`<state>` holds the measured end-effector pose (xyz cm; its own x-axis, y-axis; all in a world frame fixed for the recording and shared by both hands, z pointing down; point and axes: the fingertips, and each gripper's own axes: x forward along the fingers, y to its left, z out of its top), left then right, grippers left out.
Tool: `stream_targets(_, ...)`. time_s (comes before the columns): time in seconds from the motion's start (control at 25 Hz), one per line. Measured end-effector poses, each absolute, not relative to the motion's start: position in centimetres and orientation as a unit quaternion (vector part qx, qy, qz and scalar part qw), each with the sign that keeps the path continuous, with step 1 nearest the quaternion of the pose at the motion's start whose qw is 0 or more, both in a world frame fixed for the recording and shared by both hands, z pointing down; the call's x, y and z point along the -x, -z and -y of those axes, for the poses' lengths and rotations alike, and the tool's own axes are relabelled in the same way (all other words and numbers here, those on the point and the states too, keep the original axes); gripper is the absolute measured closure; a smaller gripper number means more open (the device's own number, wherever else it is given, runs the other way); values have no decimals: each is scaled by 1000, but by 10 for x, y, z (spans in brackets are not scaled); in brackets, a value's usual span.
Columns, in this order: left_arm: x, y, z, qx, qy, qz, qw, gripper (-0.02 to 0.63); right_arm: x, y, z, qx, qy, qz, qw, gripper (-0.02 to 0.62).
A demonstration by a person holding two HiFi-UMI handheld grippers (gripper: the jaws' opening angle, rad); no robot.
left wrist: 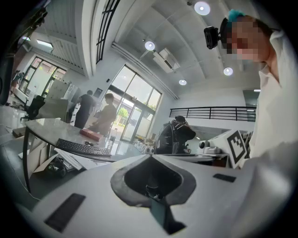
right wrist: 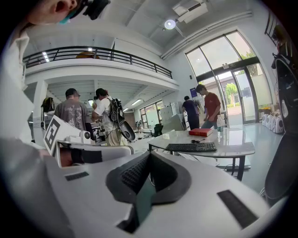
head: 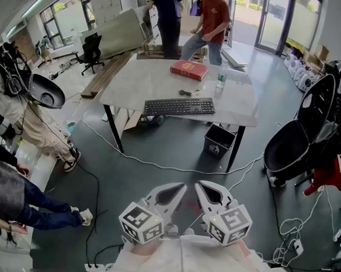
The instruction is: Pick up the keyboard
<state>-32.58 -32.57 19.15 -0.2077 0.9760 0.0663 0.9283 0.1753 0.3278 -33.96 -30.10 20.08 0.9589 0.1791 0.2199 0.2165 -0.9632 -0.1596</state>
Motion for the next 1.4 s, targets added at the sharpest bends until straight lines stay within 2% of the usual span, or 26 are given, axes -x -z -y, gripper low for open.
stream_targets(0.48,326,-196,315,-625,-163,-760,75,592,338,-198,297,987,101,87,91,568)
stream_targets(1.0,319,-222,297,-649,-189,-733,80,592,346,-217,269,984,108,70,125,565)
stream_targets(1.4,243,-229,239,-648,-184,-735,83,592,263,-219,211,986,104,70,115,565)
